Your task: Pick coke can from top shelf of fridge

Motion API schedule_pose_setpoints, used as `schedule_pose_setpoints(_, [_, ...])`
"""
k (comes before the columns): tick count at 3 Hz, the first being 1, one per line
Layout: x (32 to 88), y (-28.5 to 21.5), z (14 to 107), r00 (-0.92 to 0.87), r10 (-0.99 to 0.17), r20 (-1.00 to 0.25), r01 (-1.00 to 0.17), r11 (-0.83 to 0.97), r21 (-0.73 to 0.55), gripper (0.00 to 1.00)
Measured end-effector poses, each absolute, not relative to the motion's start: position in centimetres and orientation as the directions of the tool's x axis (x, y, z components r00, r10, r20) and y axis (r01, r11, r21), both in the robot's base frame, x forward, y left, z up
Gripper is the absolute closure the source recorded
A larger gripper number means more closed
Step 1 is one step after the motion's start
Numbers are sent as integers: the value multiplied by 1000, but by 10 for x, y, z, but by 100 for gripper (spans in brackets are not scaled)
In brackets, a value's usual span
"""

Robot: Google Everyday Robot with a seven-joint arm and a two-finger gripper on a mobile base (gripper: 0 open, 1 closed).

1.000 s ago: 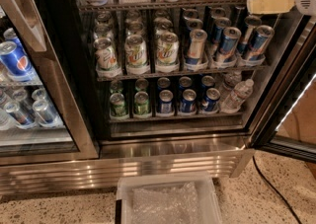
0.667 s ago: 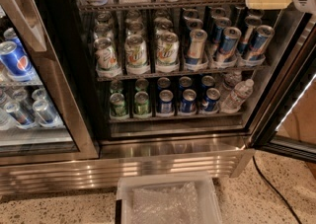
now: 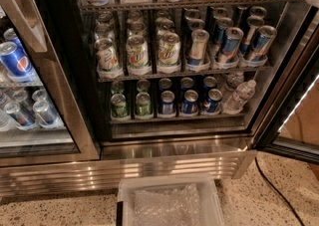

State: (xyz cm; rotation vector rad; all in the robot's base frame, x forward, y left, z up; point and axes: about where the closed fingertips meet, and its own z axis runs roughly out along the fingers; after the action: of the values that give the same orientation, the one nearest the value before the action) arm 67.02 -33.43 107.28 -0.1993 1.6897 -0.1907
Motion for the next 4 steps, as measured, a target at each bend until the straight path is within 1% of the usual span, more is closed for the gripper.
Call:
schedule_pose_setpoints(1, [674, -358, 1085, -89, -213, -973, 35, 976, -217, 41])
schedule_pose_setpoints(2, [679, -360, 1091, -72, -196, -978, 49, 979, -200, 40])
schedule_pose_setpoints(3, [679, -359, 1091, -71, -196, -978, 48, 979, -200, 38])
schedule_pose_setpoints(4, [691, -340, 1094, -56, -186, -981, 25, 982, -188, 38])
